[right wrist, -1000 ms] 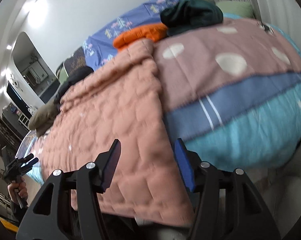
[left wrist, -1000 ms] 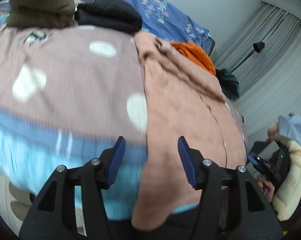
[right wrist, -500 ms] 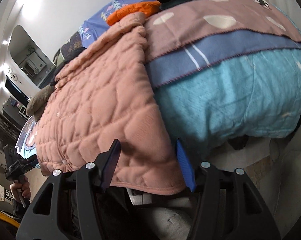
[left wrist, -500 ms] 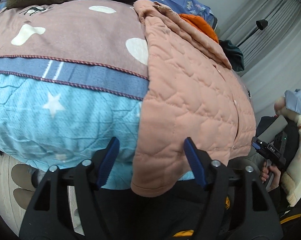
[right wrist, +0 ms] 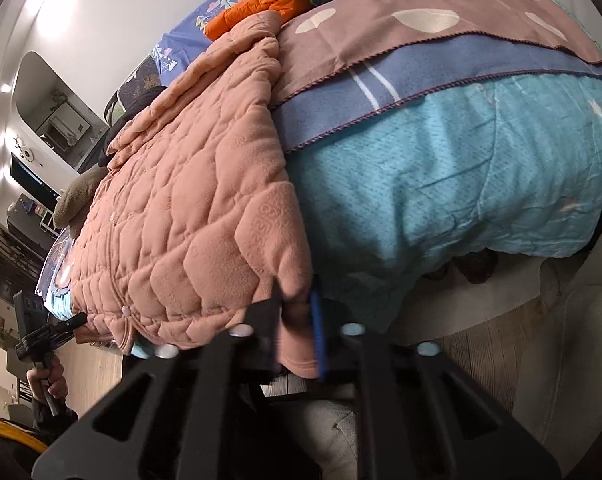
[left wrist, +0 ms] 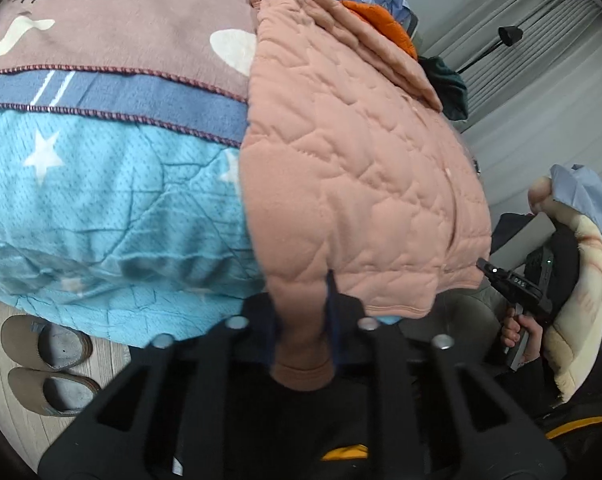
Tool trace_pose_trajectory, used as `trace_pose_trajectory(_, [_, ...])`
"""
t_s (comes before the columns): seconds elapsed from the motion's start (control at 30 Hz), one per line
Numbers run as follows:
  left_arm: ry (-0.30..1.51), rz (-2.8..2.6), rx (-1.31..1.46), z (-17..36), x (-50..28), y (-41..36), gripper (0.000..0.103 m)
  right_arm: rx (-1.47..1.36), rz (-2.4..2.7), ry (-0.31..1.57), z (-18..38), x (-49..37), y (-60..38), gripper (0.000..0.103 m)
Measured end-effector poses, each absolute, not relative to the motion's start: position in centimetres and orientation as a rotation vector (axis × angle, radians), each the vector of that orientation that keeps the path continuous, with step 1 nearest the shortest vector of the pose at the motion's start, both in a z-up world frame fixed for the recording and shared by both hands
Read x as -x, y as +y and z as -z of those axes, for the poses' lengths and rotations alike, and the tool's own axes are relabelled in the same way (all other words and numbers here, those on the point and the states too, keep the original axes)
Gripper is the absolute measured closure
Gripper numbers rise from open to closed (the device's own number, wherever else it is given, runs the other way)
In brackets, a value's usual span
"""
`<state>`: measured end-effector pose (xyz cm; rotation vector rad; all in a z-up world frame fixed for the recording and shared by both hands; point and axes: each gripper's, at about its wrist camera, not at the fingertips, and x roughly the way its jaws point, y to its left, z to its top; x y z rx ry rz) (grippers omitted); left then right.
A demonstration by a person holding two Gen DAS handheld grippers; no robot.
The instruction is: Fold large clothes
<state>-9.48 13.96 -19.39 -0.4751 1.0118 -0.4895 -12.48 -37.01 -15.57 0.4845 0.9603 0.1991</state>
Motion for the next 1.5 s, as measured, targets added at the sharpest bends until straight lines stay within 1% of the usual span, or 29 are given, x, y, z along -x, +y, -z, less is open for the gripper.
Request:
trace_pose_trajectory(0.13, [0.974, 0.532, 0.510, 17.8, 10.1, 14.3, 0.090, -0.527, -0.243, 0.921, 13.8, 13.4, -37.1, 0.095])
trace_pose_trajectory(0.3, [0.915, 0.619, 0.588, 15.5, 10.4, 14.7, 0.091, -0.663, -0.368, 0.833, 11.5, 14.2, -38.0, 0.096])
trace_pose_trajectory(0.57, [0.837, 0.759, 0.663, 12.0, 9.1, 13.7, 0.091, -0.881, -0.571, 0.711, 9.0, 12.3, -38.0, 0.096])
trace_pose_trajectory(0.77, [0.783, 0.859, 0.707, 9.4, 7.2, 12.9, 0.091, -1.033, -0.683, 0.641, 7.7, 9.6, -37.9, 0.096])
trace_pose_trajectory(0.93, [0.747, 0.916, 0.771, 7.8, 4.9, 12.7, 0.091, -1.091, -0.746, 0.590, 5.9, 6.5, -37.8, 0.096])
trace_pose_trajectory(1.2, [0.694, 0.950, 0.796, 5.3, 1.3, 12.5, 0.091, -1.173, -0.803, 0.516, 3.7, 1.9, -38.3, 0.096])
trace_pose_trajectory(1.5, [0.645, 0.940, 0.852, 1.9, -5.8, 13.8, 0.091, -1.222, -0.794, 0.482, 1.4, -5.1, -39.7, 0.096])
